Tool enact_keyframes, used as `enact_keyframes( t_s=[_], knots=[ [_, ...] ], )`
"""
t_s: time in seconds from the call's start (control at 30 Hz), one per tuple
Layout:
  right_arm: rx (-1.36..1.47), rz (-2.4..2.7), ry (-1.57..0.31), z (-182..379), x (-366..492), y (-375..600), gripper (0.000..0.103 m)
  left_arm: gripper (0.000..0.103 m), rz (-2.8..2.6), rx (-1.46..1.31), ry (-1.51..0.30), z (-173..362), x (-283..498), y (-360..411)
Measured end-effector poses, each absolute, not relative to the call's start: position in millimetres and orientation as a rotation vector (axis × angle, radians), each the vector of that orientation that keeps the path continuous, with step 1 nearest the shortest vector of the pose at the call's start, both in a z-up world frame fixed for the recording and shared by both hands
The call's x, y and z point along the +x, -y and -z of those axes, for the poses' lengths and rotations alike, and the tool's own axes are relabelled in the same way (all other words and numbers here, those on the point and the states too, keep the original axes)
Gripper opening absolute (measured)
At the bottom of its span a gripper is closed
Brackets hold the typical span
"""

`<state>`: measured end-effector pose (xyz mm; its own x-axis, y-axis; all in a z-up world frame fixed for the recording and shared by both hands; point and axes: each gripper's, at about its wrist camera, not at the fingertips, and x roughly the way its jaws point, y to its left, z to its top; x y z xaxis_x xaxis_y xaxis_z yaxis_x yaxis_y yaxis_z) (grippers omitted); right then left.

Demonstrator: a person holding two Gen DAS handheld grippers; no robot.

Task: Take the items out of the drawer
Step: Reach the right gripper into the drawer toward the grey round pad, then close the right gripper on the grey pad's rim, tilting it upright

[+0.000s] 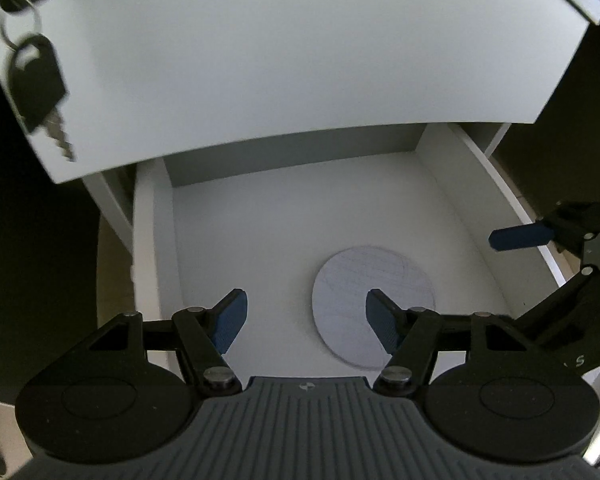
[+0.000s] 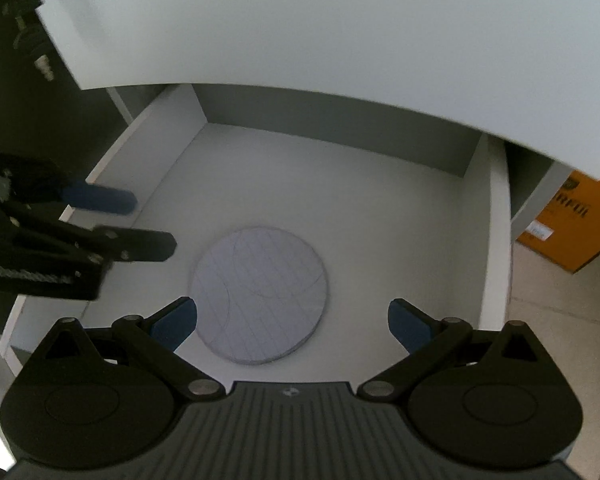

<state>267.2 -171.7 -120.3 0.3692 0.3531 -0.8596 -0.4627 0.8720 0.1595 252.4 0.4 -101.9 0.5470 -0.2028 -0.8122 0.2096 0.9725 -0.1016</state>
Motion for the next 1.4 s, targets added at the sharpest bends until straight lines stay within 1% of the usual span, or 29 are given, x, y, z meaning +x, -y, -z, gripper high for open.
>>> enact_keyframes(
  t_s=[0.03, 0.1, 0.17, 0.27, 0.3, 0.33, 0.37, 0.43, 0.47, 0.53, 0.6, 0.63, 0.73, 0.9, 0.97, 1.03, 1.07, 1.13, 1.27, 1.4],
  knots=[
    [-0.106, -0.527, -1.084, 122, 271, 172, 0.102, 0.056, 0.246, 0.013, -0.973, 106, 256, 0],
    [-0.094, -0.538, -1.098, 124, 275, 172, 0.102, 0.051, 0.249, 0.021, -0.995, 113, 262, 2],
    [-0.109, -0.552, -1.102, 127, 278, 170, 0.102, 0.049, 0.252, 0.026, -1.018, 120, 267, 3],
    [-0.125, -0.570, -1.125, 132, 283, 167, 0.102, 0.043, 0.260, 0.030, -1.048, 129, 273, 5],
    [-0.125, -0.574, -1.138, 134, 285, 166, 0.100, 0.042, 0.263, 0.034, -1.053, 131, 274, 6],
    [-0.124, -0.579, -1.153, 136, 287, 165, 0.095, 0.039, 0.266, 0.038, -1.057, 134, 276, 7],
    [-0.122, -0.583, -1.167, 138, 288, 164, 0.092, 0.037, 0.268, 0.040, -1.062, 136, 277, 8],
    [-0.108, -0.585, -1.195, 143, 291, 163, 0.089, 0.030, 0.273, 0.036, -1.072, 140, 281, 9],
    [-0.098, -0.585, -1.206, 144, 292, 163, 0.088, 0.028, 0.278, 0.027, -1.077, 142, 283, 9],
    [-0.079, -0.582, -1.225, 147, 293, 165, 0.087, 0.017, 0.303, 0.008, -1.094, 147, 286, 10],
    [-0.067, -0.577, -1.235, 149, 292, 166, 0.087, 0.011, 0.316, 0.009, -1.100, 149, 287, 11],
    [-0.063, -0.574, -1.238, 149, 292, 167, 0.086, 0.009, 0.317, 0.016, -1.097, 151, 287, 12],
    [-0.048, -0.568, -1.240, 148, 292, 170, 0.085, 0.009, 0.320, 0.024, -1.087, 152, 287, 13],
    [0.002, -0.575, -1.261, 153, 297, 170, 0.084, 0.009, 0.320, 0.027, -1.093, 152, 287, 12],
    [0.018, -0.577, -1.275, 155, 297, 168, 0.082, 0.009, 0.318, 0.016, -1.100, 151, 287, 11],
    [0.026, -0.581, -1.279, 157, 297, 168, 0.077, 0.009, 0.317, 0.011, -1.106, 151, 287, 10],
    [0.026, -0.583, -1.279, 157, 296, 168, 0.071, 0.009, 0.317, 0.010, -1.107, 150, 287, 10],
    [0.019, -0.578, -1.279, 156, 297, 168, 0.064, 0.009, 0.316, 0.007, -1.107, 150, 286, 9],
    [0.059, -0.547, -1.305, 157, 301, 174, 0.052, 0.009, 0.313, 0.003, -1.104, 148, 284, 8],
    [0.135, -0.533, -1.341, 159, 300, 183, 0.048, 0.009, 0.314, -0.014, -1.103, 150, 284, 4]
  ],
)
